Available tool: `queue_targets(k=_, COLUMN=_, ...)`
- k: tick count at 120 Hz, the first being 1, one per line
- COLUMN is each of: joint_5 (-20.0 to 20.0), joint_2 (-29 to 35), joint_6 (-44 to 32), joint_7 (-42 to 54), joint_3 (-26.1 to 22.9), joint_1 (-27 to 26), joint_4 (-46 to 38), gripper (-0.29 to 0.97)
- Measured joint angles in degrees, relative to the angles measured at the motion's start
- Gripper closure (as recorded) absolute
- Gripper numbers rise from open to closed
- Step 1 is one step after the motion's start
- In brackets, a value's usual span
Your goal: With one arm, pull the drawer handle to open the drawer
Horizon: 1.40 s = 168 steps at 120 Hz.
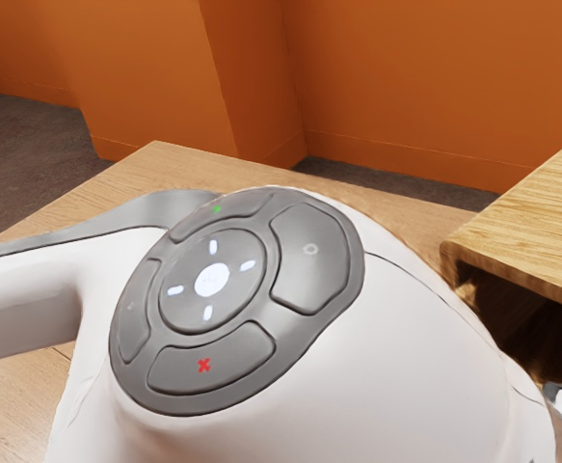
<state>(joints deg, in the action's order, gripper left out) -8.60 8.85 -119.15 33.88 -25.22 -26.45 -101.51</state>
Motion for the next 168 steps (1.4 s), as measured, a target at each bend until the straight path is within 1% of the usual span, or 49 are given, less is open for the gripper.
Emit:
queue_targets(k=9, joint_5=0.1, joint_2=2.1, joint_6=0.1, joint_7=-0.3, joint_3=0.1, joint_1=-0.8, joint_4=-2.1, gripper=0.26)
queue_targets(k=31, joint_5=1.4, joint_2=7.0, joint_6=0.3, joint_7=-0.8, joint_3=0.2, joint_1=-1.2, joint_4=-6.6, gripper=0.24)
queue_targets(k=51, joint_5=2.9, joint_2=10.0, joint_6=0.4, joint_7=-1.1, joint_3=0.3, joint_1=-2.2, joint_4=-8.8, gripper=0.23)
queue_targets(k=58, joint_5=3.3, joint_2=11.3, joint_6=0.3, joint_7=-1.2, joint_3=0.3, joint_1=-2.9, joint_4=-9.8, gripper=0.26)
queue_targets(k=84, joint_5=5.1, joint_2=13.9, joint_6=0.4, joint_7=-1.6, joint_3=0.2, joint_1=-4.6, joint_4=-11.9, gripper=0.22)
queue_targets(k=89, joint_5=5.4, joint_2=14.2, joint_6=0.7, joint_7=-1.6, joint_3=0.2, joint_1=-5.0, joint_4=-12.1, gripper=0.24)
queue_targets(k=96, joint_5=6.0, joint_2=14.8, joint_6=1.1, joint_7=-1.8, joint_3=0.2, joint_1=-5.4, joint_4=-12.3, gripper=0.30)
queue_targets(k=105, joint_5=6.4, joint_2=15.9, joint_6=1.7, joint_7=-2.1, joint_3=0.3, joint_1=-6.2, joint_4=-13.0, gripper=0.35)
queue_targets(k=112, joint_5=6.6, joint_2=16.8, joint_6=2.3, joint_7=-2.4, joint_3=0.4, joint_1=-7.0, joint_4=-13.4, gripper=0.45)
queue_targets(k=121, joint_5=7.0, joint_2=18.4, joint_6=3.0, joint_7=-2.6, joint_3=0.6, joint_1=-7.7, joint_4=-14.5, gripper=0.33)
queue_targets(k=126, joint_5=7.2, joint_2=19.1, joint_6=3.7, joint_7=-2.6, joint_3=1.4, joint_1=-9.0, joint_4=-14.9, gripper=0.36)
queue_targets(k=139, joint_5=7.8, joint_2=19.7, joint_6=4.9, joint_7=-2.5, joint_3=2.2, joint_1=-10.4, joint_4=-15.1, gripper=0.25)
queue_targets(k=145, joint_5=8.0, joint_2=19.8, joint_6=5.3, joint_7=-2.5, joint_3=2.3, joint_1=-10.6, joint_4=-15.1, gripper=0.26)
queue_targets(k=153, joint_5=8.0, joint_2=19.7, joint_6=5.7, joint_7=-2.4, joint_3=2.3, joint_1=-10.7, joint_4=-14.9, gripper=0.21)
queue_targets(k=168, joint_5=7.9, joint_2=20.0, joint_6=6.5, joint_7=-2.2, joint_3=3.1, joint_1=-11.3, joint_4=-13.2, gripper=0.16)
